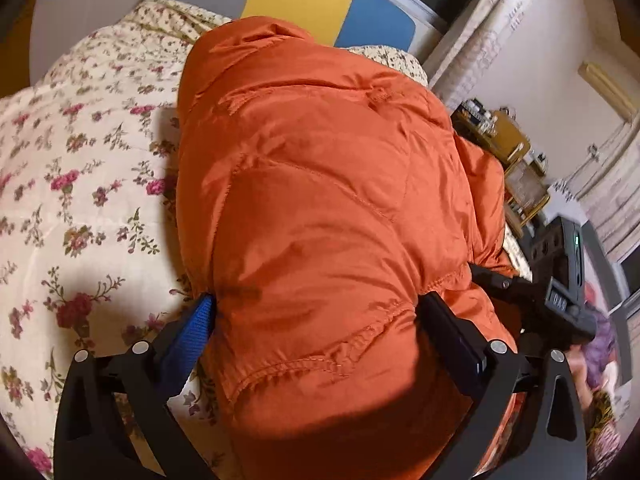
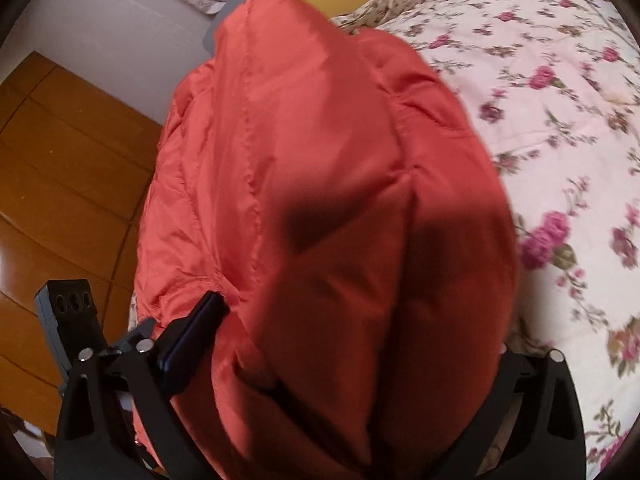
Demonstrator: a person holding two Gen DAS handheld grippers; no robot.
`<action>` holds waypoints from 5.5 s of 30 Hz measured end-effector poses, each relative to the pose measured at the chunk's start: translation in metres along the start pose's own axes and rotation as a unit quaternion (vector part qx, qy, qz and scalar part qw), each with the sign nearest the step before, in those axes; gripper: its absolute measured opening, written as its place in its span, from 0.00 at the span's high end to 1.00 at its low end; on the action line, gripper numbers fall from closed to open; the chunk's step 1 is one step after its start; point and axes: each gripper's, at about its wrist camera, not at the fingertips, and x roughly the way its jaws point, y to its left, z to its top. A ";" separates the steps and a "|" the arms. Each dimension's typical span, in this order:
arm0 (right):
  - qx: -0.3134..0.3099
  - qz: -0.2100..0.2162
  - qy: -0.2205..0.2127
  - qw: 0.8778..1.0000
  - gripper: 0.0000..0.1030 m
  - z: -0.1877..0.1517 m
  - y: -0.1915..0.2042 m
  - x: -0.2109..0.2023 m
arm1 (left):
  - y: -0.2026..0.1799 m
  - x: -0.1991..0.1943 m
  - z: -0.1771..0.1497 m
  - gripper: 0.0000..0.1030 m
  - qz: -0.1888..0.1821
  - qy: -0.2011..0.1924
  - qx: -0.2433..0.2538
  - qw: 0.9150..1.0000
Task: Fold large clothes
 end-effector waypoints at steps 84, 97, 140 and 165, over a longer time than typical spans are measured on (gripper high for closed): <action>-0.284 -0.117 -0.065 0.949 0.63 0.033 0.302 0.271 | 0.219 -0.115 0.059 0.03 0.318 -0.120 -0.121 0.933; -0.274 -0.119 -0.068 0.952 0.60 0.027 0.290 0.285 | 0.221 -0.093 0.056 0.03 0.347 -0.136 -0.103 0.922; -0.290 -0.123 -0.123 0.941 0.02 -0.170 0.295 0.049 | 0.081 -0.254 -0.155 0.03 0.350 -0.207 -0.075 0.910; -0.289 -0.120 -0.129 0.941 0.02 -0.170 0.293 0.042 | 0.076 -0.253 -0.158 0.03 0.345 -0.205 -0.079 0.912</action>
